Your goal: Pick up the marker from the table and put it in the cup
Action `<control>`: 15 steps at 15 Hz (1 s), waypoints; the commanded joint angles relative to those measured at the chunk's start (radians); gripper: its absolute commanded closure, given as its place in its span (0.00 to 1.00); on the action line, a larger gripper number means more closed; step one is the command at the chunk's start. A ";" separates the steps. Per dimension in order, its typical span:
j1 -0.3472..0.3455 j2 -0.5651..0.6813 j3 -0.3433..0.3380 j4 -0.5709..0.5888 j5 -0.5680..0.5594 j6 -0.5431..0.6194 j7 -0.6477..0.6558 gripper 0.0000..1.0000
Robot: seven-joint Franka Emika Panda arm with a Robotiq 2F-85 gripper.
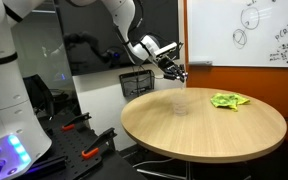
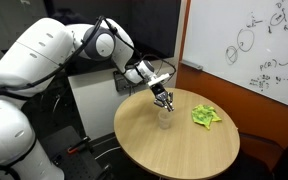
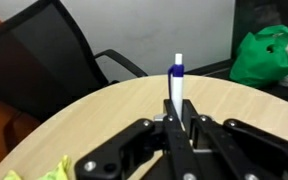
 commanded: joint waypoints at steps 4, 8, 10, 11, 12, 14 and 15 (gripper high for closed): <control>0.028 0.063 0.034 0.017 -0.117 -0.002 -0.036 0.97; 0.033 0.097 0.052 0.020 -0.167 0.007 -0.063 0.97; 0.028 0.108 0.058 0.017 -0.188 0.026 -0.067 0.97; 0.024 0.107 0.060 0.007 -0.205 0.051 -0.068 0.97; 0.022 0.107 0.060 0.000 -0.224 0.080 -0.054 0.97; 0.013 0.102 0.065 -0.013 -0.245 0.143 -0.045 0.97; 0.009 0.104 0.069 -0.009 -0.236 0.158 -0.047 0.97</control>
